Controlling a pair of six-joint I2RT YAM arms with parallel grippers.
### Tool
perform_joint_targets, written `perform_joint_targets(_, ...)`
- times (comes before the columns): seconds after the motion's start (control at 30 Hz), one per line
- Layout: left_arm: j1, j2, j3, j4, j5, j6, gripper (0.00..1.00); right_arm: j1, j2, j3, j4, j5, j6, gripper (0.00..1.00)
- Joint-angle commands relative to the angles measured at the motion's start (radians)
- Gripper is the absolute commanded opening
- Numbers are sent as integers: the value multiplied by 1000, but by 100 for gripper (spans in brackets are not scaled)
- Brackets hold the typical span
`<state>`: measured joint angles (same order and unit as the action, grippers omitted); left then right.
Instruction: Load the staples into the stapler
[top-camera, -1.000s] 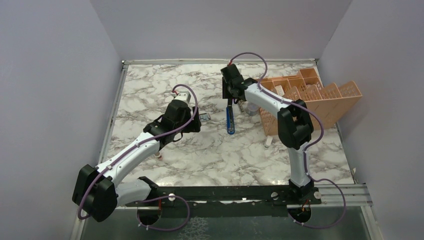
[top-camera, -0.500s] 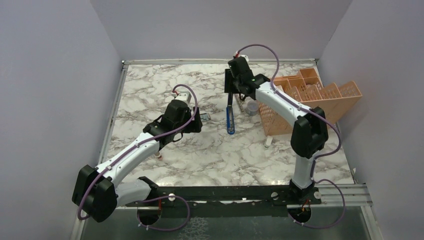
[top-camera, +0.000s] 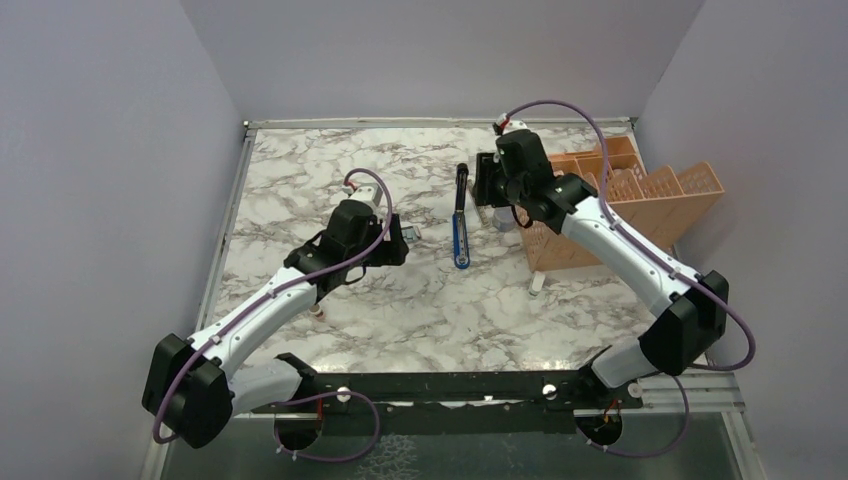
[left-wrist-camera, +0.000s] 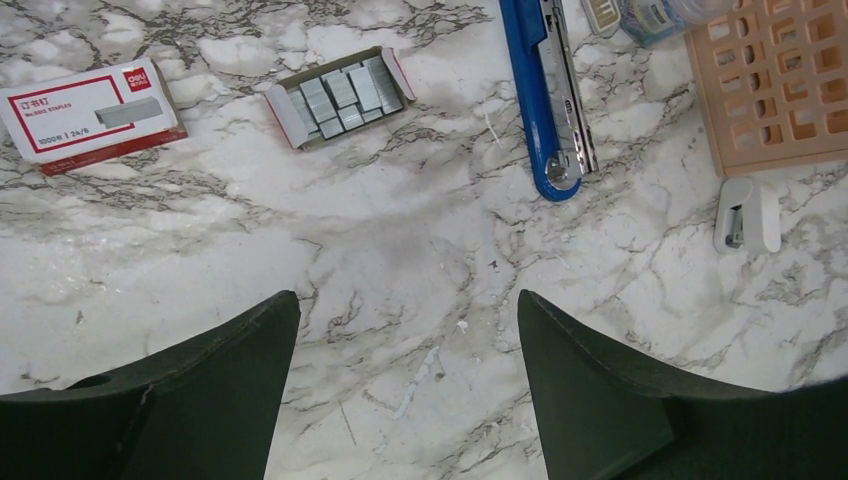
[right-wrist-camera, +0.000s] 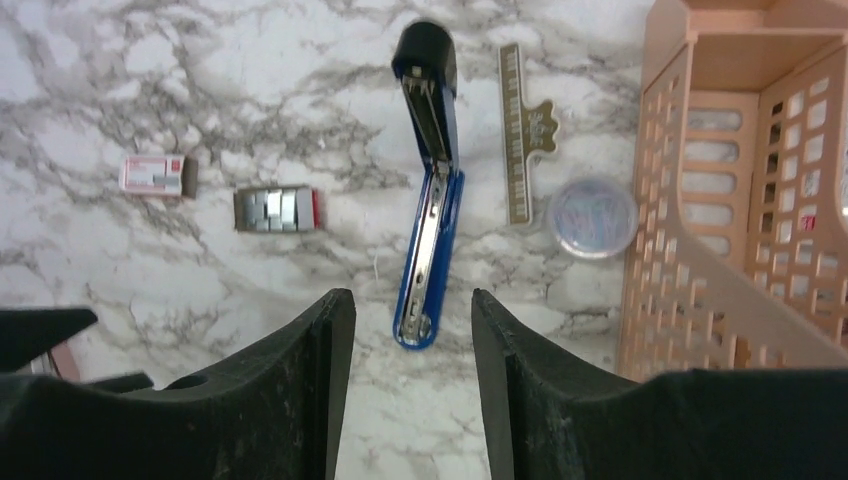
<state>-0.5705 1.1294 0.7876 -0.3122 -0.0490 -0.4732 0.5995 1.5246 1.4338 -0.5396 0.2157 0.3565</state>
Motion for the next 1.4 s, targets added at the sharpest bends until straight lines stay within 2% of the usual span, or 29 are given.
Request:
perform_joint_targets(0.0, 4, -38, -41, 77, 47, -70, 81, 19, -127, -99, -58, -88, -79, 51)
perform_joint_targets(0.2, 4, -53, -60, 120, 100, -144, 85, 19, -261, -193, -146, -164, -131, 55)
perform_joint_targets(0.4, 4, -79, -82, 115, 87, -164, 88, 55, -332, -346, -136, -124, -68, 57)
perform_joint_targets(0.57, 5, -72, -90, 129, 87, -168, 89, 189, -314, -442, -132, 107, 94, 57)
perform_joint_targets(0.73, 6, -42, -87, 143, 66, -149, 89, 212, -341, -582, -134, 327, 368, 59)
perform_joint_targets(0.83, 6, -21, -85, 147, 71, -147, 89, 211, -349, -653, -123, 398, 509, 71)
perform_joint_targets(1.0, 10, 3, -103, 167, 86, -146, 89, 209, -235, -654, -237, 446, 762, 84)
perform_joint_targets(1.2, 15, 40, -92, 186, 113, -127, 89, 206, -228, -707, -145, 502, 789, 85)
perform_joint_targets(1.37, 17, 79, -80, 196, 133, -121, 89, 190, -207, -705, -156, 535, 801, 84)
